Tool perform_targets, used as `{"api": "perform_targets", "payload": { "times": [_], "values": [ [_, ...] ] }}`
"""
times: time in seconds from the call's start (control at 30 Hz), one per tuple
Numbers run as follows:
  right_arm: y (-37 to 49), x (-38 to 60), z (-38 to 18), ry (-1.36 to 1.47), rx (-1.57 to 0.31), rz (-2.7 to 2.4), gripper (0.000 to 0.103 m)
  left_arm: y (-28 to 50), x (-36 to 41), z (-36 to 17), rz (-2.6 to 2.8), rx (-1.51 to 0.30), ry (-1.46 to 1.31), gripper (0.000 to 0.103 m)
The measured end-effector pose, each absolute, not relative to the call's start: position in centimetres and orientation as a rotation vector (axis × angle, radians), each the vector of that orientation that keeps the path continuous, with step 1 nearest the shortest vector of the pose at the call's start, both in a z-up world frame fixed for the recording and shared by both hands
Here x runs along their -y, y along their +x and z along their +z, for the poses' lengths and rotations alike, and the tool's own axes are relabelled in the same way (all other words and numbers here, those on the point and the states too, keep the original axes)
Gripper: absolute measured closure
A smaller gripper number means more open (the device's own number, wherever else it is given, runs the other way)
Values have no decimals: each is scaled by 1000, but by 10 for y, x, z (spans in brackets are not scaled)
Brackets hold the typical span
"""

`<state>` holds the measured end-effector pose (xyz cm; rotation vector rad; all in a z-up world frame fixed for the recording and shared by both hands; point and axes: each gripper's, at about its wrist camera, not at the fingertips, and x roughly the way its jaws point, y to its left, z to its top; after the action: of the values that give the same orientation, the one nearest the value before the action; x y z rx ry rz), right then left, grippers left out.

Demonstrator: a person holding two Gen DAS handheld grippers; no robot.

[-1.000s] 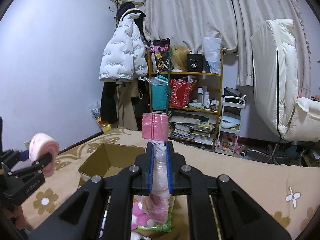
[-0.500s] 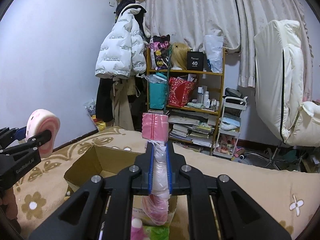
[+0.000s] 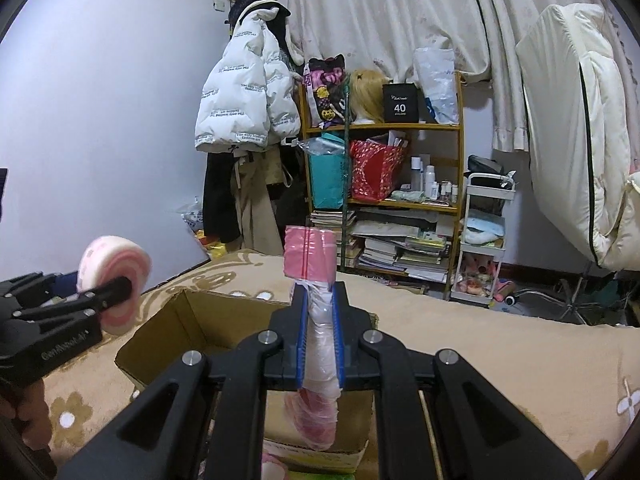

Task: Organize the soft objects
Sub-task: 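Carry both plushes over the box and open both tools to drop them, then withdraw left tool toward the yellow dog plush while right tool nears the pink bear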

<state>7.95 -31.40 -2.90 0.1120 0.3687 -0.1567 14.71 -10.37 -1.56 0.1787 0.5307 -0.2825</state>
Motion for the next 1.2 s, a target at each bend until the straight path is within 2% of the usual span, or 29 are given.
{"api": "perform_targets", "payload": {
  "times": [0.3,0.4,0.47,0.57,0.6,0.63,0.7,0.8,0.93,1.1,1.2],
  "values": [
    [86,314,-36,106,-392,-141,89,154,116,-39,-303,-606,208,52],
    [89,314,-37,117,-401,-131,88,154,114,-41,-290,-608,200,41],
    [91,314,-38,120,-417,-117,87,152,112,-39,-270,-594,200,27],
    [90,315,-37,123,-426,-109,86,149,106,-35,-238,-574,179,21],
    [90,315,-37,125,-427,-110,81,151,104,-34,-240,-582,176,20],
    [89,316,-37,129,-427,-114,71,151,103,-33,-240,-589,175,20],
    [86,318,-35,140,-427,-114,59,150,100,-32,-228,-598,180,17],
    [80,318,-34,154,-438,-113,50,146,94,-29,-215,-604,194,14],
    [68,318,-31,185,-448,-110,21,137,86,-23,-196,-607,196,9],
    [50,314,-27,196,-459,-110,2,122,69,-19,-192,-650,171,9],
    [37,311,-23,196,-452,-114,0,115,62,-19,-196,-679,172,8]
  ]
}}
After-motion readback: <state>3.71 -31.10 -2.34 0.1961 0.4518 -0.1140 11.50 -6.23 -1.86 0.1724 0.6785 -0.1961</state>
